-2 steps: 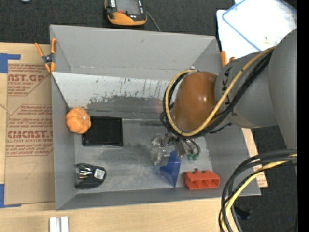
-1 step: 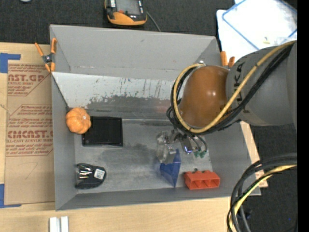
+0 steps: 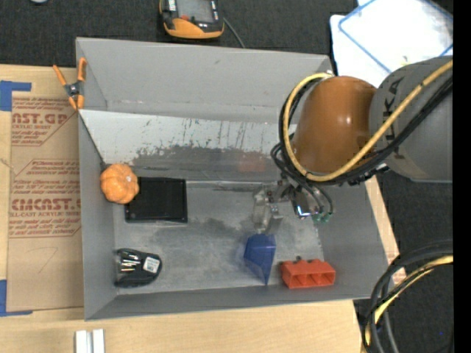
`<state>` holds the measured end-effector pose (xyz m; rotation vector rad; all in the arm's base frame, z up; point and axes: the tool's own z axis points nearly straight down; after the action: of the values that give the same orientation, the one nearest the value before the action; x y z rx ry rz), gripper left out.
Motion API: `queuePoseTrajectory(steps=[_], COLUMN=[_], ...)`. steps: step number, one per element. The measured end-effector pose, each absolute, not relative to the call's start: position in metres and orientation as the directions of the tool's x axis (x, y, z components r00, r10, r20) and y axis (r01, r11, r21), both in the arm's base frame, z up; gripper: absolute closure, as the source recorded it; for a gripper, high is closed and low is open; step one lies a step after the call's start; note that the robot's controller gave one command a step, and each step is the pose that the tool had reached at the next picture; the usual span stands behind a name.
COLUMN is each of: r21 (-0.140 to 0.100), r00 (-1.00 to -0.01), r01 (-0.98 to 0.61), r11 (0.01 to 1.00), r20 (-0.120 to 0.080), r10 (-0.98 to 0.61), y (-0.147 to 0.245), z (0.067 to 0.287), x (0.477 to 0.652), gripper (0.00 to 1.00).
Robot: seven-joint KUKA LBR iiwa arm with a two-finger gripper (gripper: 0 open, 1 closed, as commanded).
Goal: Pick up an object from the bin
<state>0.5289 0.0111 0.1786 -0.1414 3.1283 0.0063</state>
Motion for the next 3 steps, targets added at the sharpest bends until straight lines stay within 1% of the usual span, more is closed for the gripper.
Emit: queuePoseTrajectory(steps=[1, 2, 3], r21=[0.005, 0.005, 0.004], r00=[-0.994, -0.994, -0.979], r01=[-0.107, -0.107, -0.202], r11=[0.994, 0.994, 0.979], r20=[-0.005, -0.005, -0.006], r10=[-0.107, -0.107, -0.202], y=[-0.012, -0.012, -0.050], z=[0.153, 0.152, 0.110], x=[0.516, 0.516, 0.515], gripper=[0.00, 0.00, 0.00])
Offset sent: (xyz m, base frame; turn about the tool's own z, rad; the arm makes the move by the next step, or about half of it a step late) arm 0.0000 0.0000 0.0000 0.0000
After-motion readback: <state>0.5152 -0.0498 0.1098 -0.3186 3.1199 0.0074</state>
